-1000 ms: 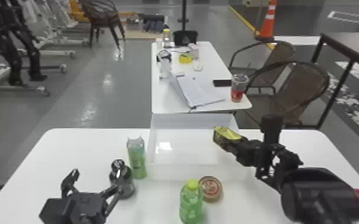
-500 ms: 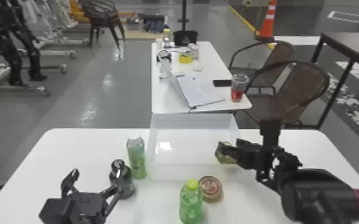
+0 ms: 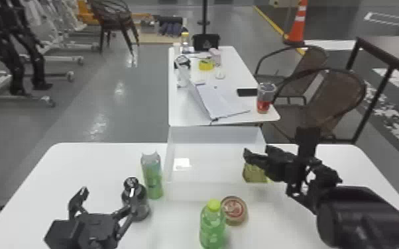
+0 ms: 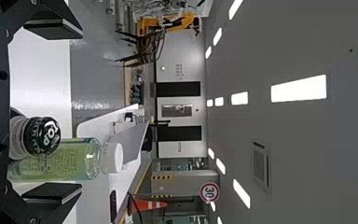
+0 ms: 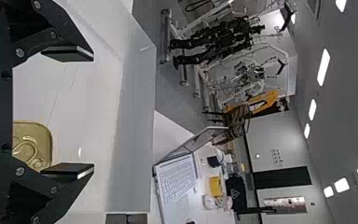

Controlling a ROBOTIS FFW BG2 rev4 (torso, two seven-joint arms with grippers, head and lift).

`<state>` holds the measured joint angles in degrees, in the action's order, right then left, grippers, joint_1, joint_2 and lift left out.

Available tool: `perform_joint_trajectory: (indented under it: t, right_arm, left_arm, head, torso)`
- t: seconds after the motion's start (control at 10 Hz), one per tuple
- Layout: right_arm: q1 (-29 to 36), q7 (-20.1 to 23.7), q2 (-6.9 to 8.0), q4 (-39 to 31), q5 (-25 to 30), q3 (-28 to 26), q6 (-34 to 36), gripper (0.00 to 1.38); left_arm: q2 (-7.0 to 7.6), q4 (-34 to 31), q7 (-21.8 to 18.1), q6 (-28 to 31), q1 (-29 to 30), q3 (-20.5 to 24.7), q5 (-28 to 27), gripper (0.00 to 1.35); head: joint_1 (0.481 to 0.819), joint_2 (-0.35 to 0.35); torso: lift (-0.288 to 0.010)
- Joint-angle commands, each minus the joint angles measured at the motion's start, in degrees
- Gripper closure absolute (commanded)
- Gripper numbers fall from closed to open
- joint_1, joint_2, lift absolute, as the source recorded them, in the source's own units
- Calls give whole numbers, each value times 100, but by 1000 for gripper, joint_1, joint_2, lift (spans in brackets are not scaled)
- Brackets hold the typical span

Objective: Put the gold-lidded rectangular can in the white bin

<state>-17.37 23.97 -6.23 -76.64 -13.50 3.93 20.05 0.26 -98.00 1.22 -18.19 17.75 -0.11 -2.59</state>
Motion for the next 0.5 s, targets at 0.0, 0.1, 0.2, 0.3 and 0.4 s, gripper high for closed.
perform_joint_trajectory:
  t: [0.0,0.1,0.2,0.3,0.4]
  right_arm:
    - [295,-85,-1,-694,-3,-147,-71,426]
    - [559,-173,-1,-1090,-65,-226,-247,426]
    - [919,-349,7,-1485,-47,-270,-581,426]
    - [1377,-665,16,-1784,-65,-270,-1100,424]
    - [1790,-841,69,-2004,-161,-331,-1293,424]
  left_arm:
    - [0,0,19,-18,-8,-16,-4,145]
    - [-9,-9,19,-26,0,-16,-13,145]
    - [-9,-9,19,-35,-8,-16,-31,145]
    - [-9,-9,36,-35,0,-16,-31,145]
    - [-9,-18,54,-35,18,-16,-31,145]
  head:
    - [549,0]
    - [549,0]
    - [549,0]
    - [549,0]
    - [549,0]
  torso:
    - [-100]
    - [-100]
    - [-100]
    - [-100]
    - [-100]
